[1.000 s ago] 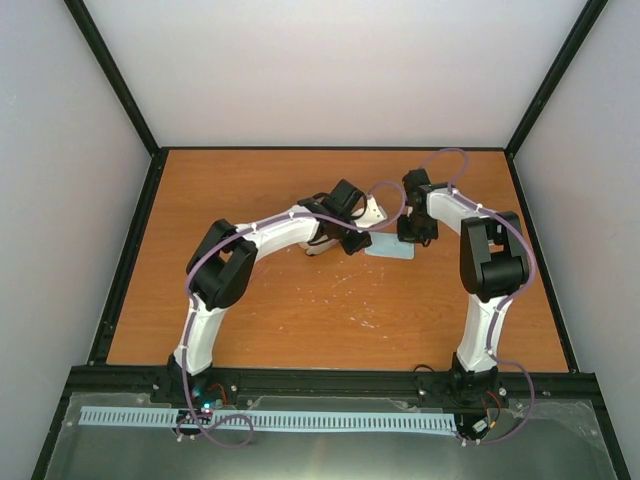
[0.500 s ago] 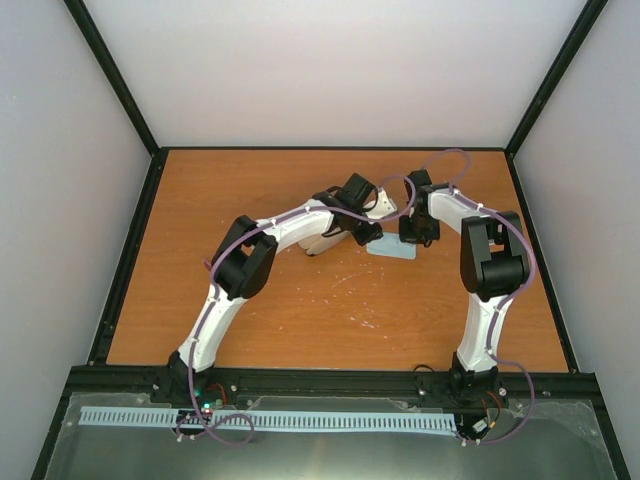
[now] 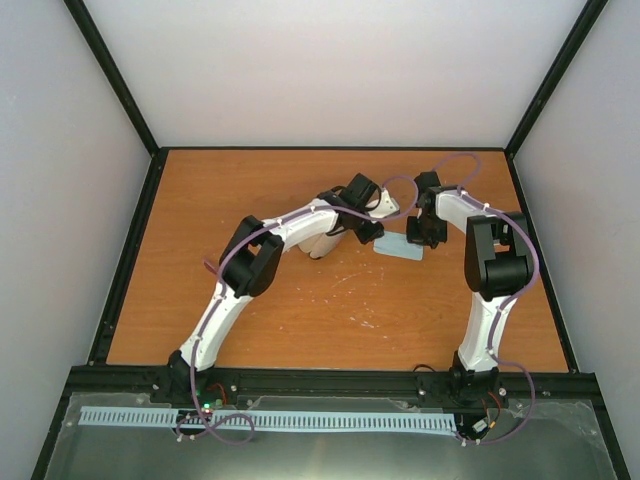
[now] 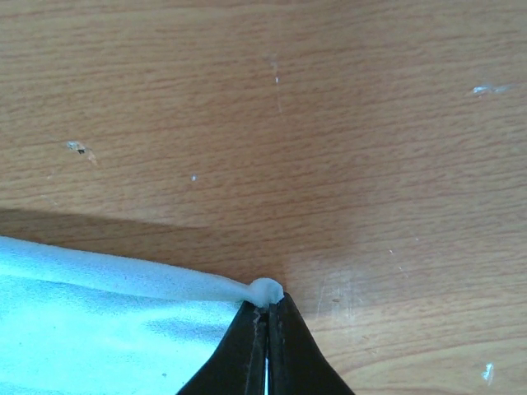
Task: Organize the sunglasses
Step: Pick up the glasses cleaning cloth from the center of the board.
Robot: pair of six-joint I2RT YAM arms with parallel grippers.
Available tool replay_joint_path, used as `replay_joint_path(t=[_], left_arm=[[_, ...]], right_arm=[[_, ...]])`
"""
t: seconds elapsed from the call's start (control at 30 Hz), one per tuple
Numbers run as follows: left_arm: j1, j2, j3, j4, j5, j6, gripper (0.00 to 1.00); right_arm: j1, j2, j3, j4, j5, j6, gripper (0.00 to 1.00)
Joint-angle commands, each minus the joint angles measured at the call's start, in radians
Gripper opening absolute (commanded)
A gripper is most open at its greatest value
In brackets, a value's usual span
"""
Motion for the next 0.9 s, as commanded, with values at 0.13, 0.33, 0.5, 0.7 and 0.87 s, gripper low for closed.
replay_joint_path(t=[0.13,0.33,0.5,0.7,0.87], left_arm=[[0.015,0.057,0.101,0.004,-0.002,-0.010,0.31],[0.017,0.073,0.093,0.017,0.011,-0.016,0.32],[0.016,0.087,0.087,0.031,0.006,-0.008,0.34],[0.017,0.100,0.079,0.040,0.013,-0.001,0.34],[0.015,0.105,0.049,0.043,0.019,0.001,0.31]], right_arm=[[-0.012,-0.006,-0.025,0.003,0.012,0.003,0.03],[-0.018,-0.002,-0.025,0.006,0.008,0.003,0.03],[-0.021,-0.012,-0.029,0.009,0.007,-0.001,0.03],[-0.022,-0.019,-0.045,0.015,-0.005,-0.007,0.03],[-0.022,-0.025,-0.056,0.024,-0.017,-0.011,0.03]])
